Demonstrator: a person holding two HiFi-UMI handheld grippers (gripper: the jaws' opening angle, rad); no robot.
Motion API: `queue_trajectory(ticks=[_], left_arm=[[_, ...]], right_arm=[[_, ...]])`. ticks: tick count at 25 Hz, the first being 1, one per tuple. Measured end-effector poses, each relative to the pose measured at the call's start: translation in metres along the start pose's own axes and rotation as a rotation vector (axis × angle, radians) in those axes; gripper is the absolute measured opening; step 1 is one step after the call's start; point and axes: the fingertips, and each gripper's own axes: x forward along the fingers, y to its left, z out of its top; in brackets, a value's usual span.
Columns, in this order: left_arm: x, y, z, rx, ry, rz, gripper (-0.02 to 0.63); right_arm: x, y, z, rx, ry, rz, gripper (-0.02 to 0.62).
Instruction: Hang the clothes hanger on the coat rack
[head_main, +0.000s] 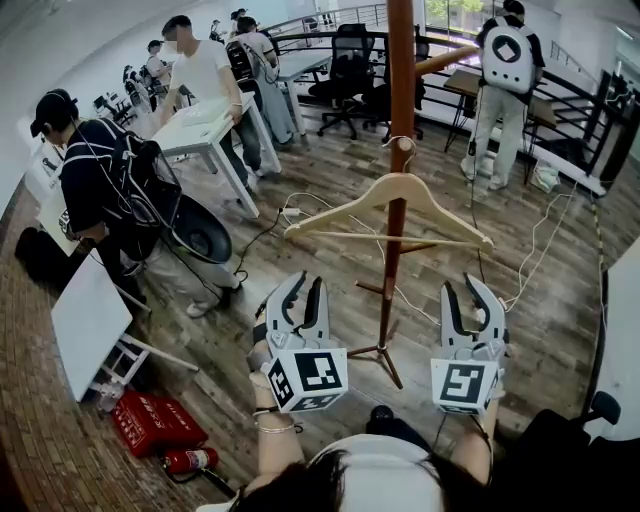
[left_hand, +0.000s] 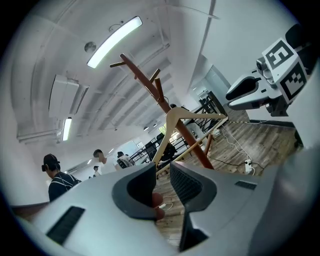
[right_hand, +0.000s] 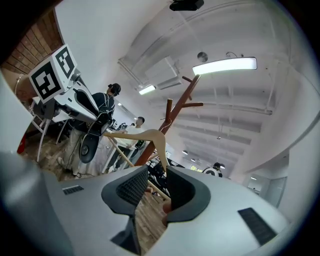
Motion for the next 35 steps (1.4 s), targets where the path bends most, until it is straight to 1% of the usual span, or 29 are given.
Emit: queue_trajectory(ticks=[3,10,15,19,25,30,35], left_arm=[[-0.01,-0.004,0.009,-0.012,-0.007,-0.009,0.092],[-0.068,-0.019,-0.006,-0.053,-0.038,-0.037,0.089],[-0.092,-0.032,-0.005,-0.092,-0.059,-0.057,0.086],[-0.11,-0.035,-0.004,-0.132,-0.075,-0.086,0.083],[-0.149,-0.046,-0.007,-0.182,-0.097,-0.113,0.077],[-0.169,-0.048,-0.009,-0.215,-0.113,-0.132,0.069],[-0.19,-0.053,-0.013,-0.266,-0.136,-0.152,0.06]], right_arm=[[-0.011,-0.006,0.003,0.013,0.001,0.0,0.126],[-0.069,0.021,0.01,0.047,-0.023,-0.013,0.117],[-0.095,0.027,0.011,0.104,-0.04,-0.007,0.11],[-0.111,0.033,0.021,0.156,-0.055,-0.007,0.104],[-0.15,0.05,0.029,0.198,-0.071,0.01,0.095],[-0.168,0.064,0.038,0.235,-0.073,0.022,0.089],[-0.189,0.076,0.037,0.305,-0.075,0.015,0.074]])
